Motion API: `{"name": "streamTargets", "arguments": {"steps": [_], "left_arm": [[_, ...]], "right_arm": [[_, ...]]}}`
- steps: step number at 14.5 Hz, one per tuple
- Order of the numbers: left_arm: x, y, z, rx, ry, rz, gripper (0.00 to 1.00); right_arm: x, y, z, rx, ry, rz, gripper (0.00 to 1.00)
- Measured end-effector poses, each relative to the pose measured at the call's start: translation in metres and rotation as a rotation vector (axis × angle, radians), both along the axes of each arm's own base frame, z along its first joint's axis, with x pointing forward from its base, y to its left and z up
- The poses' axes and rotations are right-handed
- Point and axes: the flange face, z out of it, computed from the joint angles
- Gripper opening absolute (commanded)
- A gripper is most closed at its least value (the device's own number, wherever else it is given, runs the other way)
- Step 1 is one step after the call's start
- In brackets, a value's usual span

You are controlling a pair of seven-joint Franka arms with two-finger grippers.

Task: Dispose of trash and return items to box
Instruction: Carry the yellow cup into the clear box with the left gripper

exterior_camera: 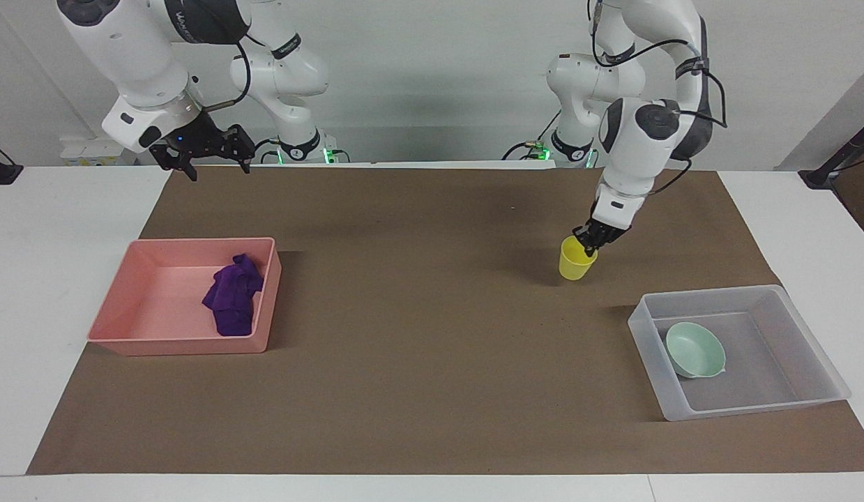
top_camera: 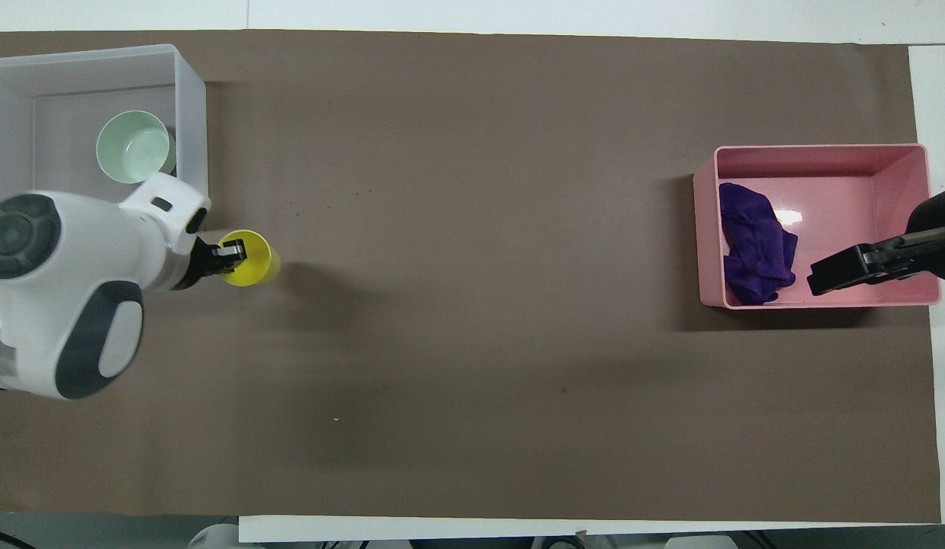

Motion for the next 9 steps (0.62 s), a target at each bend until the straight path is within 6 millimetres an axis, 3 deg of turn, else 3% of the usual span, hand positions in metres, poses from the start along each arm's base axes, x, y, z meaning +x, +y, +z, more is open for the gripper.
{"name": "streamTargets", "arguments": {"steps": [2, 4, 6, 9], "left_arm": [[0.040, 0.025, 0.052, -0.006, -0.013, 0.048, 0.00], [0.078, 0.067, 0.074, -0.036, -0.059, 0.109, 0.00], [0.106, 0.111, 0.053, -0.049, -0.080, 0.150, 0.00], [0.135, 0.155, -0.004, -0.068, -0.059, 0.235, 0.00]], "right_arm": [[0.000, 0.000, -0.001, 0.000, 0.001, 0.000, 1.00], [0.001, 0.000, -0.001, 0.000, -0.003, 0.000, 1.00], [0.004, 0.000, 0.000, 0.000, -0.025, 0.000, 1.00], [0.006, 0.000, 0.000, 0.000, -0.035, 0.000, 1.00]]}}
